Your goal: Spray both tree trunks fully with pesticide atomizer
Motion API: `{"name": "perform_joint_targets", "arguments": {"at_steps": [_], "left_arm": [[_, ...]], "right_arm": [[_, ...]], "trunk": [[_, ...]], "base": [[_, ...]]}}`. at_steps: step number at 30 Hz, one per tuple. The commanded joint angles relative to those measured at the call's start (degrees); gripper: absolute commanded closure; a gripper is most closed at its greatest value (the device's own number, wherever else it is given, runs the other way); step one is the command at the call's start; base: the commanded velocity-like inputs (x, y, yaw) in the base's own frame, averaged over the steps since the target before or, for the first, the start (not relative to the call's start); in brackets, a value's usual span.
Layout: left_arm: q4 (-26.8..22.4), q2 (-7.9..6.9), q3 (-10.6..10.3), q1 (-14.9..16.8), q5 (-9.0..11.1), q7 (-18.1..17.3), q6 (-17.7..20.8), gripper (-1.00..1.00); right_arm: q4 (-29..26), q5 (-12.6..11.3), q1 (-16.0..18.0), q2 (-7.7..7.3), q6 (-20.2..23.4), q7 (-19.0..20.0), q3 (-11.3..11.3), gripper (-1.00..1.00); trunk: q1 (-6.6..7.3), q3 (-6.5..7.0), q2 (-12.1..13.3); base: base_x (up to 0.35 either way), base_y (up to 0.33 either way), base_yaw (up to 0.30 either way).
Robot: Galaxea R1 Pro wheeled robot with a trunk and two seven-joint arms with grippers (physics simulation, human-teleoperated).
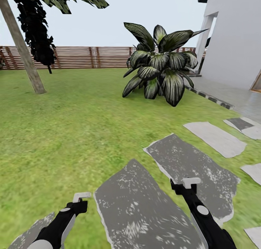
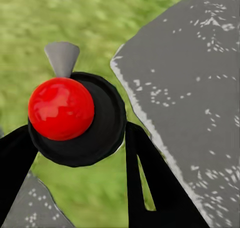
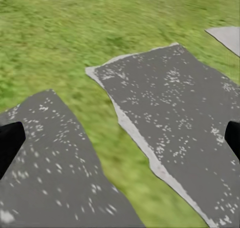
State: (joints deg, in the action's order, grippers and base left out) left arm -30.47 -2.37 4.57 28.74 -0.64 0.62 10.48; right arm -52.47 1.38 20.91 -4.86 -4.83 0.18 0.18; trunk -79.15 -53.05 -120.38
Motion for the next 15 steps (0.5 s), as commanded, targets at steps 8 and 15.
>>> {"name": "perform_joint_targets", "arguments": {"at_steps": [8,15], "left_arm": [[0.0,0.00,0.0,0.0,0.0,0.0,0.0,1.00],[0.0,0.00,0.0,0.0,0.0,0.0,0.0,1.00]], "right_arm": [[0.0,0.0,0.0,-0.01,0.0,0.0,0.0,-1.00],[0.0,0.0,0.0,-0.02,0.0,0.0,0.0,-1.00]], "trunk": [[0.00,0.47,0.0],[0.00,0.87,0.0]], "base": [[0.169,0.251,0.221],[0.188,0.259,0.221]]}}
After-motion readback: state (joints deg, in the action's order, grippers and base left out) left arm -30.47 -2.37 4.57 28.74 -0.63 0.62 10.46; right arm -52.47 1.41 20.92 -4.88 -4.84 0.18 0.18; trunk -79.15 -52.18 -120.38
